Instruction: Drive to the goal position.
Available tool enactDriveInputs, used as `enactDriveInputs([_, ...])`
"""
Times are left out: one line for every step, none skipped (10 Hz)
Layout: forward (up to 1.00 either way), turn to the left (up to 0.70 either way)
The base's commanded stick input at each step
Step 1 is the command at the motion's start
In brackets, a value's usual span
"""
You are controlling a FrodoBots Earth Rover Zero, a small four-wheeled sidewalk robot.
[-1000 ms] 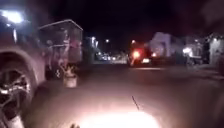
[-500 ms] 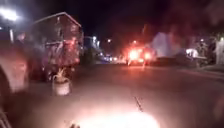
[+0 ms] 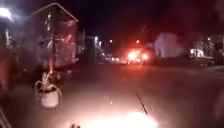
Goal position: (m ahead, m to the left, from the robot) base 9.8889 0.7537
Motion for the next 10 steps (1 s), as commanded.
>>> enactDriveInputs([1.0,0.0])
enactDriveInputs([1.0,0.0])
enactDriveInputs([1.0,0.0])
enactDriveInputs([1.0,0.0])
enactDriveInputs([1.0,0.0])
enactDriveInputs([1.0,0.0])
enactDriveInputs([1.0,0.0])
enactDriveInputs([1.0,0.0])
enactDriveInputs([1.0,0.0])
enactDriveInputs([1.0,0.0])
